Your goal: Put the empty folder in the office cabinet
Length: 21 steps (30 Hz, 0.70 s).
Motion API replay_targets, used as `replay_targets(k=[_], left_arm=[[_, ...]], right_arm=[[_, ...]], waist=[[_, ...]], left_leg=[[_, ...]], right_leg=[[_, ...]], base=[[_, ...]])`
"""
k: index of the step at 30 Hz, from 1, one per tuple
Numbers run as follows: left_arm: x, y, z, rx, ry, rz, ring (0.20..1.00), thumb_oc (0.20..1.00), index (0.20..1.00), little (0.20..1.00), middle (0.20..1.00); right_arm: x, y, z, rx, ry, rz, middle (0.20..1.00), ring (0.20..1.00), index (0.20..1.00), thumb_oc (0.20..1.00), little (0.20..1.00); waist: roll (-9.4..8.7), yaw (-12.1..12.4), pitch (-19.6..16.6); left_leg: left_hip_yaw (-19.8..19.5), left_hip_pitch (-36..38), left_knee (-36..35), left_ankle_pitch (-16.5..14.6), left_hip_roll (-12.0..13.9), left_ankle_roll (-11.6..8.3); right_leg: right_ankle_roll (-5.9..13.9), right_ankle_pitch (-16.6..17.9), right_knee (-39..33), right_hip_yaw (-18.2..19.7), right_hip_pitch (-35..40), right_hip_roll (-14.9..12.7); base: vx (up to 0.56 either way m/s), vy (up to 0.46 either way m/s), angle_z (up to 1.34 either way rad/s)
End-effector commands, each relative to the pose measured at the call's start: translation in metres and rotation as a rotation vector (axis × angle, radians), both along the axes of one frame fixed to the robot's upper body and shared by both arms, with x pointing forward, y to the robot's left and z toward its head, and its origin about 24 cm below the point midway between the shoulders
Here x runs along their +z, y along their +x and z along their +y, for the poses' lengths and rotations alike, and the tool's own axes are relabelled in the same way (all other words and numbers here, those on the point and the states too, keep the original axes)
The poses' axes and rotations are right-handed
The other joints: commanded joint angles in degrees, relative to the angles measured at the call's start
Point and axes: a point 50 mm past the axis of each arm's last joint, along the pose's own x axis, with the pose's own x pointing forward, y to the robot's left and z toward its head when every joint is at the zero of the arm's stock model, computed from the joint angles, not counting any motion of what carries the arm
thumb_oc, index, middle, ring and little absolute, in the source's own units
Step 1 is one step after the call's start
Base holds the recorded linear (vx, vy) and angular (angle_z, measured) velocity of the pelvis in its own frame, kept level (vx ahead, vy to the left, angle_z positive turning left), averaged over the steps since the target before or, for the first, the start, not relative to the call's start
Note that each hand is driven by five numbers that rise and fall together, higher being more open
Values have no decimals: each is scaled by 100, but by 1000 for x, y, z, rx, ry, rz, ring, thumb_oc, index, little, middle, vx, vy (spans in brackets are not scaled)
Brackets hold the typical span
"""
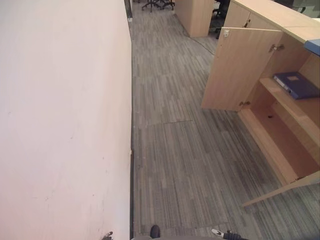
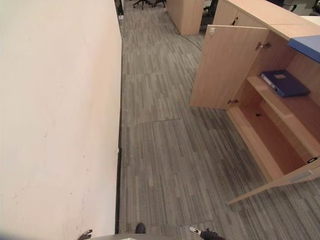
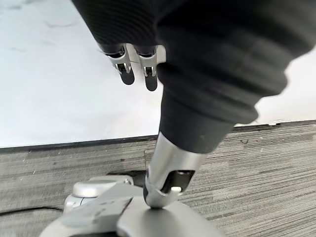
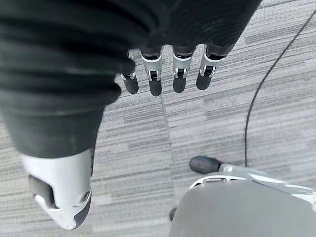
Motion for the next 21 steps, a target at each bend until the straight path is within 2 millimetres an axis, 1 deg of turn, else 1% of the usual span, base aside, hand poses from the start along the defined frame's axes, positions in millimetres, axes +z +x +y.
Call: replay_targets(k=[1, 5, 11, 21], left_arm=[[-2, 0, 1, 44, -21, 23, 1000, 1000, 1000, 1000, 1000], [-1, 0, 3, 28, -17, 26, 1000, 1000, 1000, 1000, 1000], [-1, 3, 3, -63, 4, 37, 1000, 1000, 1000, 1000, 1000], [-1, 2, 2, -101, 3, 56, 1000, 1000, 1000, 1000, 1000]], right_arm=[[1, 3, -5, 7, -4, 5, 1000, 1000, 1000, 1000, 1000], [1, 3, -6, 20, -3, 9, 1000, 1000, 1000, 1000, 1000], [2, 5, -5, 48, -8, 9, 1000, 1000, 1000, 1000, 1000], [3, 7, -9, 117, -17, 29, 1000, 1000, 1000, 1000, 1000]], waist=[[-27, 81, -90], [-20, 86, -95], [-22, 77, -79], [-17, 93, -69]], left_leg=[[-77, 211, 8, -541, 60, -308], [-70, 236, 8, -554, 58, -309], [-66, 253, 8, -567, 71, -308], [-63, 280, 8, -578, 66, -309]], right_leg=[[638, 537, 18, -214, -388, -454], [641, 530, 18, -214, -364, -457], [643, 522, 18, -214, -357, -451], [649, 516, 18, -232, -326, -450]], base=[[0, 0, 0], [-2, -2, -1], [-3, -3, -1], [0, 0, 0]])
